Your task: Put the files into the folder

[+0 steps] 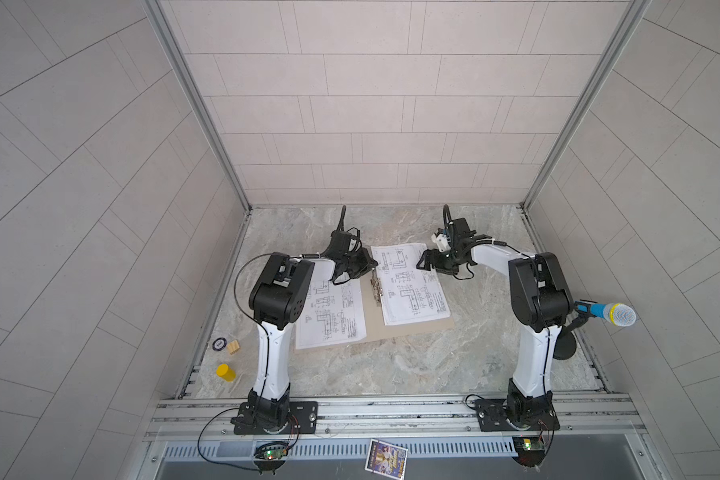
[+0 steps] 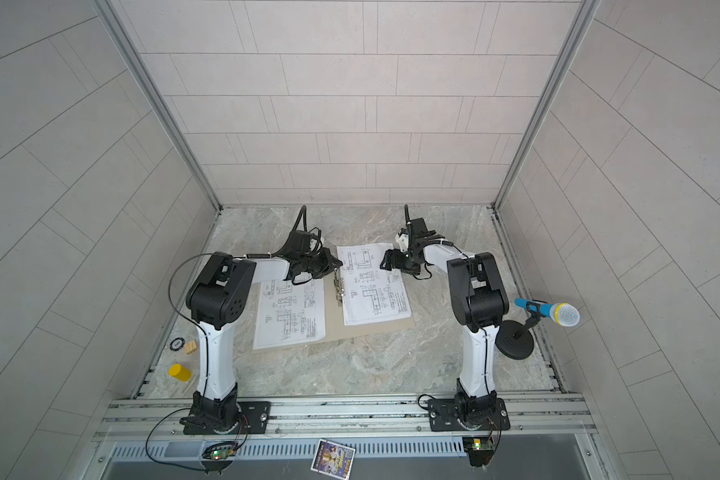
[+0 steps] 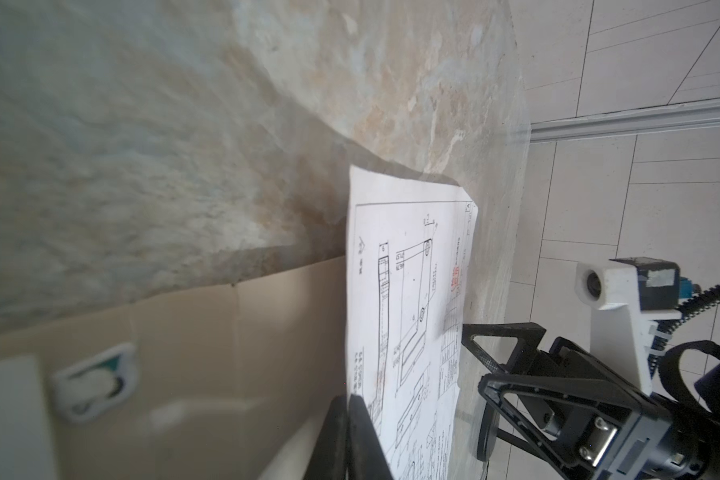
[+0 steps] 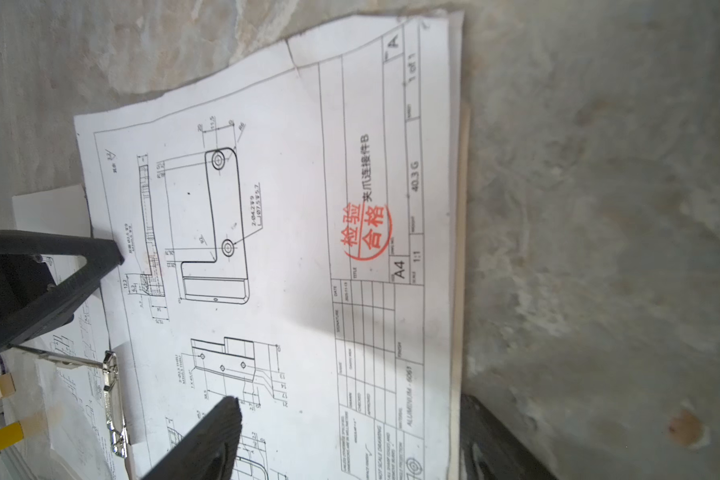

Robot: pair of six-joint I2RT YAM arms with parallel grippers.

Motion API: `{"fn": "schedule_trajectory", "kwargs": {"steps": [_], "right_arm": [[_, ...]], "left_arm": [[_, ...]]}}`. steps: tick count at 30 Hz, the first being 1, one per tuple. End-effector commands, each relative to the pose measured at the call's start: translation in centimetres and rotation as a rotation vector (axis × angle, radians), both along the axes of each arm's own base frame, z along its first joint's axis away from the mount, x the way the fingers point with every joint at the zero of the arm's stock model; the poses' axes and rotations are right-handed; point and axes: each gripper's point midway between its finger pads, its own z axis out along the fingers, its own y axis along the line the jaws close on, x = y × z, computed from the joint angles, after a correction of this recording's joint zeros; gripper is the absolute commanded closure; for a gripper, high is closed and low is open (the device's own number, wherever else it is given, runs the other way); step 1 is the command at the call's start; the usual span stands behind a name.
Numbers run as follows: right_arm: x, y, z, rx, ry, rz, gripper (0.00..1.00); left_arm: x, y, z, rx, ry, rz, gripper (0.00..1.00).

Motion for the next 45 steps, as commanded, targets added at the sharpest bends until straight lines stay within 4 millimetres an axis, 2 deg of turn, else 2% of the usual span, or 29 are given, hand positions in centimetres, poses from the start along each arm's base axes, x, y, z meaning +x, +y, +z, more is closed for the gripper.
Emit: {"fn": "schedule_trajectory", "kwargs": {"steps": [1, 18, 45], "right_arm": [[-1.8, -0.2, -0.8, -0.032, 0.071, 0.011, 0.17], [-2.4, 0.0, -1.4, -0.018, 0.088, 0.023, 0.18], [-2.8, -0.1, -0.7, -0.016, 0.079, 0.020, 0.20]], "left_arm": [[0.2, 0.1, 0.7, -0.010, -0.027, -0.003, 0.90], [-0.2, 1.3, -0.3, 0.009, -0.012, 0.011, 0.90], [-0.6, 0.1, -0.6, -0.040, -0.002, -0.031, 0.90]]}}
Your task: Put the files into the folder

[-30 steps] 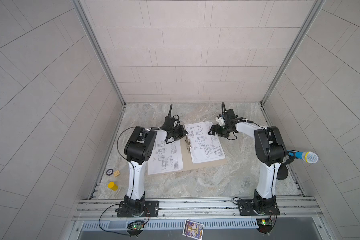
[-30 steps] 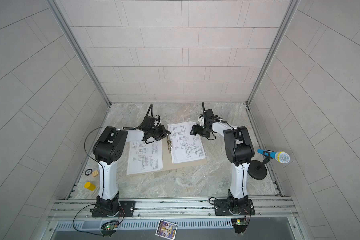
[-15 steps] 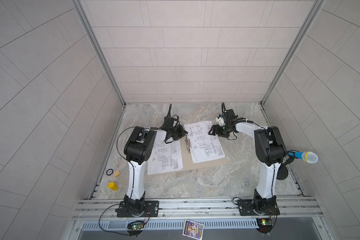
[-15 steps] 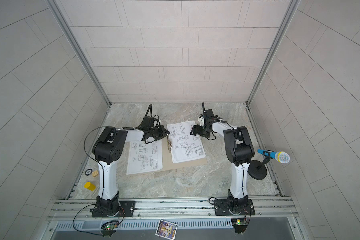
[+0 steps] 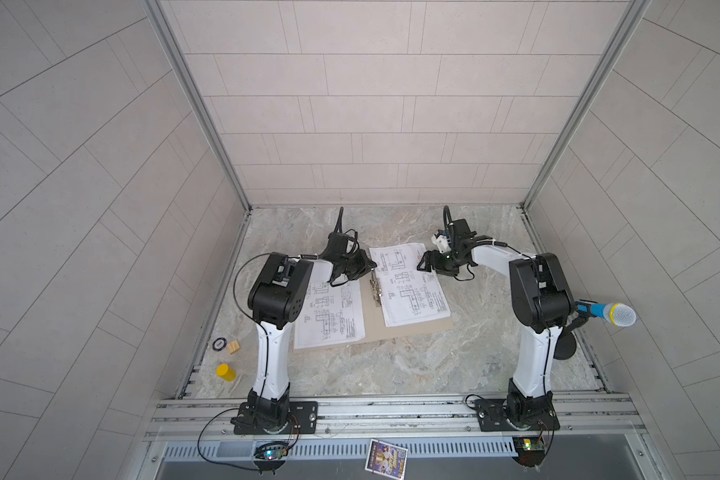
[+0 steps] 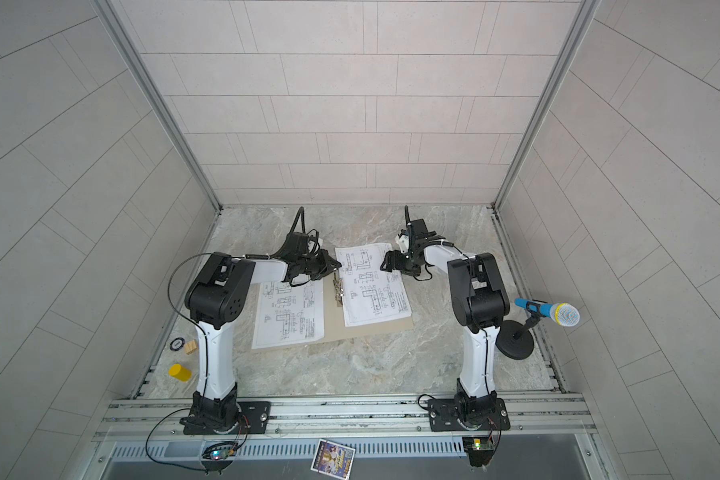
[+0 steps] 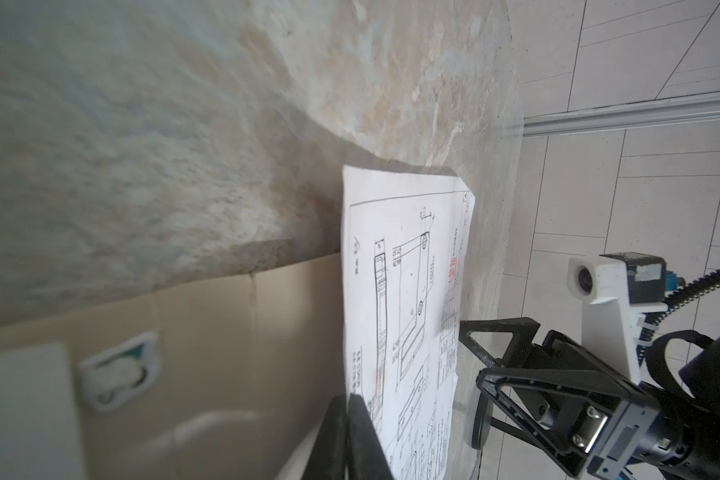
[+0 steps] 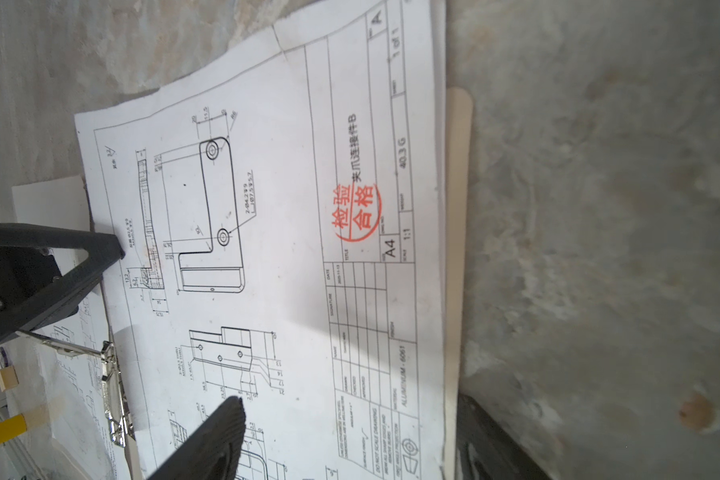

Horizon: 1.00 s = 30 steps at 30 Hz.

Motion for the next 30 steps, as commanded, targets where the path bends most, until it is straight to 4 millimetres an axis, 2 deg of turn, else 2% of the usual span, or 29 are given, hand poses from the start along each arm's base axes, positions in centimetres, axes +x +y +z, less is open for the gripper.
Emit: {"fn": "schedule_trajectory", "kwargs": {"steps": [1, 18, 30], "right_arm": [[-2.2, -0.1, -0.6, -0.023, 0.066, 0.015, 0.20], [-2.6, -0.4, 0.0, -0.030, 0.058, 0.015, 0.20], [-4.1, -0.3, 0.6, -0.012, 0.052, 0.008, 0.23]], "left_arm": [[-0.3, -0.3, -0.5, -0.012, 0.002, -0.017, 0.90], [-0.8, -0.3, -1.1, -0.008, 0.020, -0.027, 0.89], [-0.6, -0.3, -1.0, -0.008, 0.017, -0.026, 0.89]]}}
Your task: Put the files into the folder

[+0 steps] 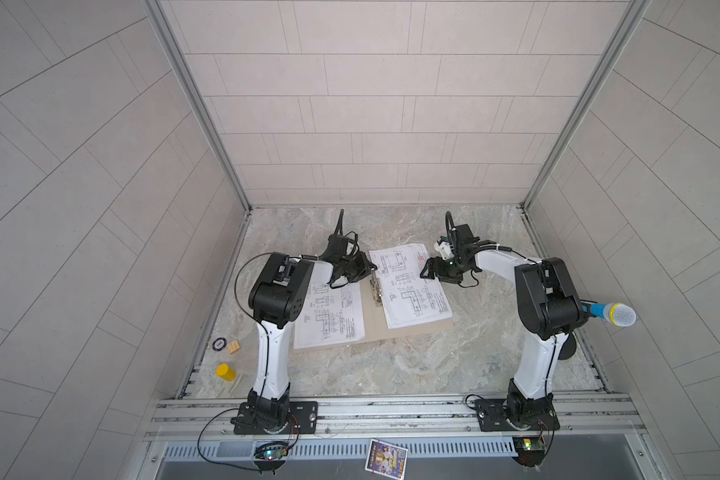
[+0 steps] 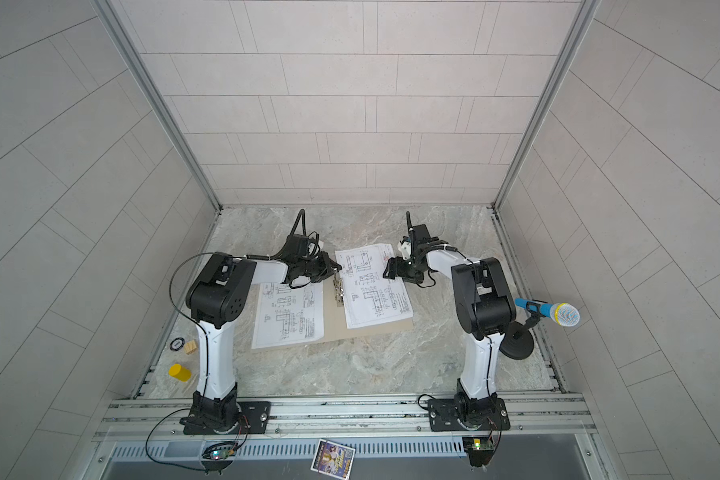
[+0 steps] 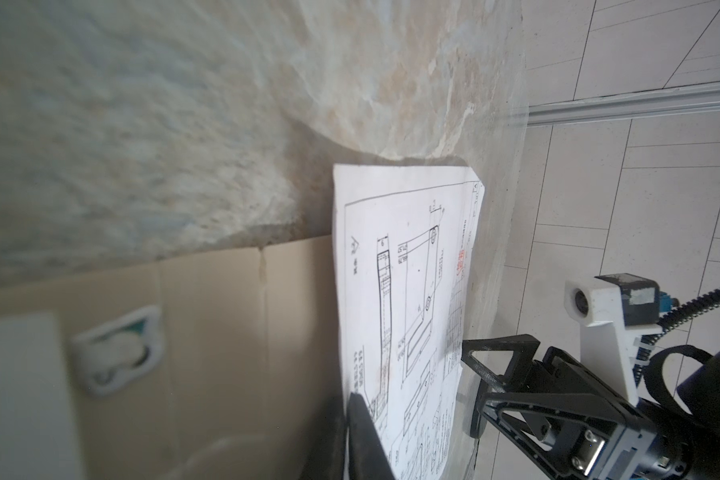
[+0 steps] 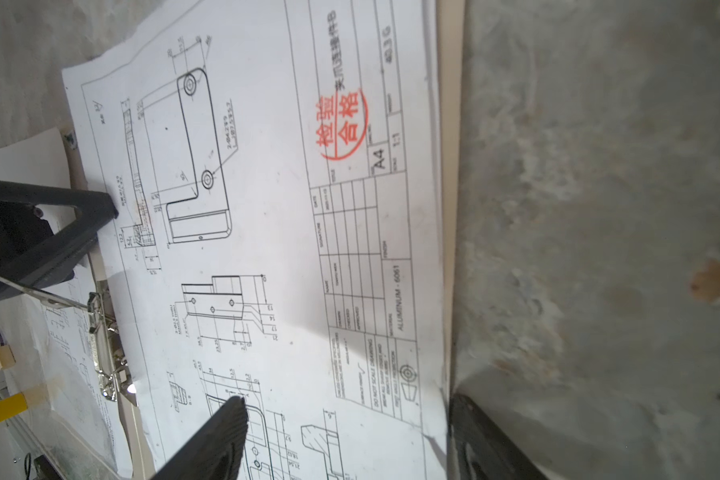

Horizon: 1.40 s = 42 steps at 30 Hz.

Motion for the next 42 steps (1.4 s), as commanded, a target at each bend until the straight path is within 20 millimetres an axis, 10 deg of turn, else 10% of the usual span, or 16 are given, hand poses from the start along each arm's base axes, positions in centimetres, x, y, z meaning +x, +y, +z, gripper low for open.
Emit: {"fn": "schedule_trajectory", "kwargs": {"steps": [1, 42], "right_arm": [[-1.1, 0.2, 0.8, 0.000, 0.005, 0.010, 0.23], [-6.2, 0.5, 1.1, 0.025, 0.021, 0.029, 0.24]], "left_arm": [[0.1, -0.2, -0.4, 0.001, -0.007, -0.010, 0.89], [-0.3, -0.7, -0.2, -0.005, -0.003, -0.018, 0.88]]}}
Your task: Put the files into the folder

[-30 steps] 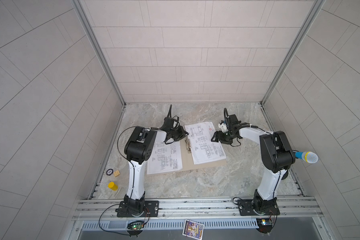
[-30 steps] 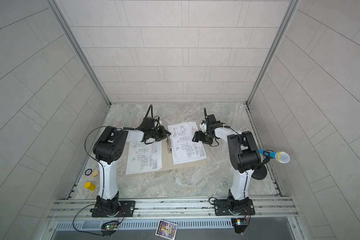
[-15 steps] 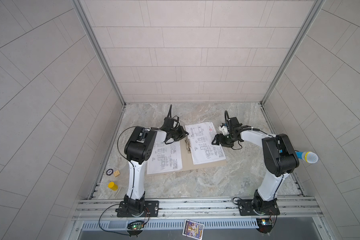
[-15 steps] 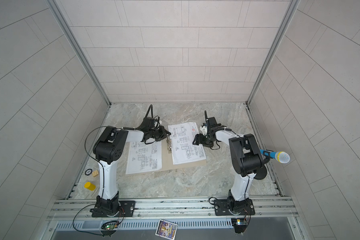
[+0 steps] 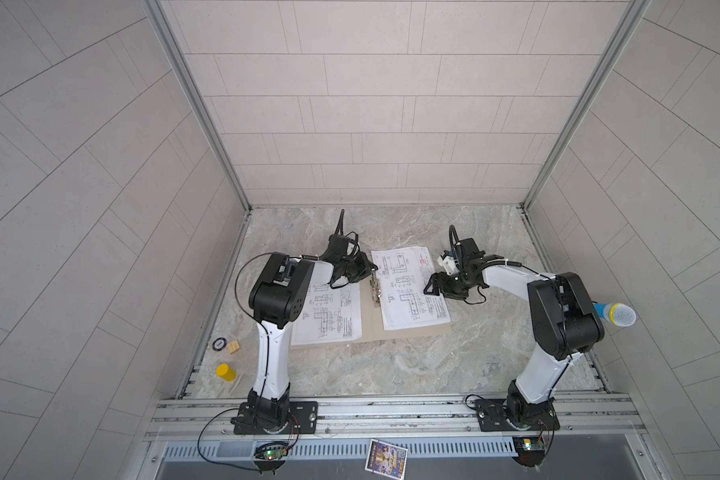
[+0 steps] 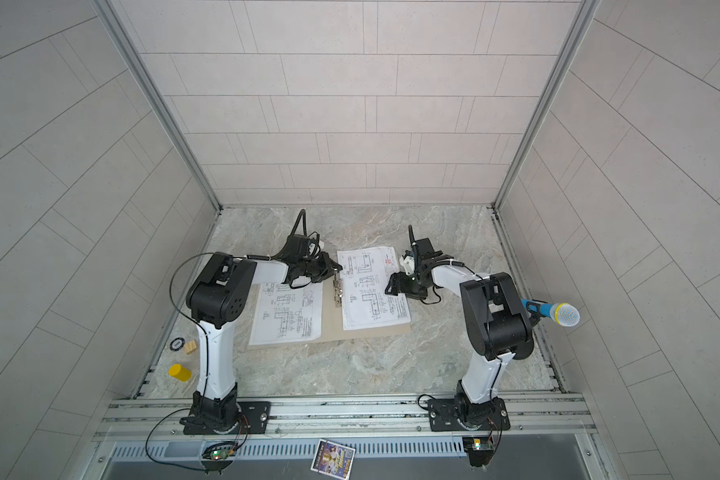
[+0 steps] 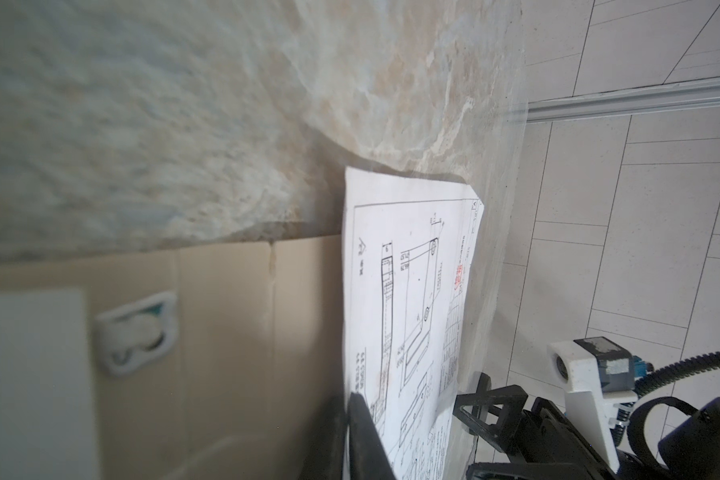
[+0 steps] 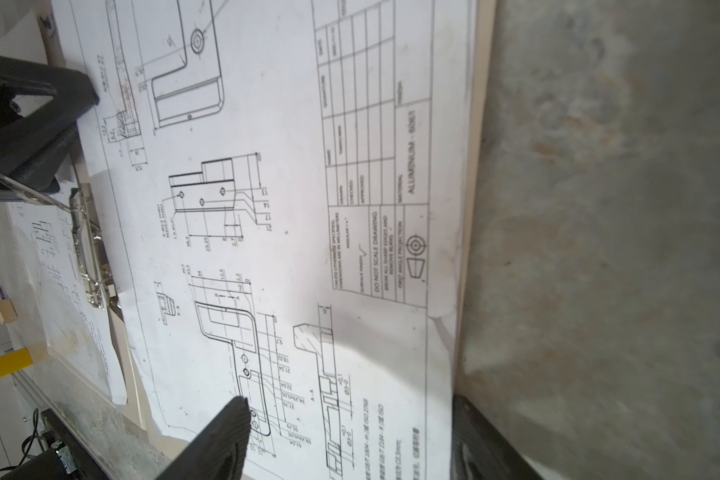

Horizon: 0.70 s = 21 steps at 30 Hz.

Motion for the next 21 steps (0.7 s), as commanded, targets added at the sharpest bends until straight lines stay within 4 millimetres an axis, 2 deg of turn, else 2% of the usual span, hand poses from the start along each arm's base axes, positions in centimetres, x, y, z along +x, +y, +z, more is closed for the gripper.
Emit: {"fn": "schedule_trajectory", "kwargs": {"steps": [1, 11, 21], "right_arm": [[-0.4, 0.4, 1.2, 0.014, -0.018, 0.013, 0.24], [-1.1, 0.3, 1.6, 0.010, -0.015, 0.021, 0.24], [-1.9, -0.1, 1.0, -0.015, 0.007, 0.024, 0.24]], "left_arm": [[0.0, -0.2, -0.2, -0.002, -0.004, -0.005, 0.88], [0.1, -0.1, 0.1, 0.000, -0.002, 0.004, 0.88], [-0.3, 0.1, -0.4, 0.014, 0.011, 0.003, 0.86]]}}
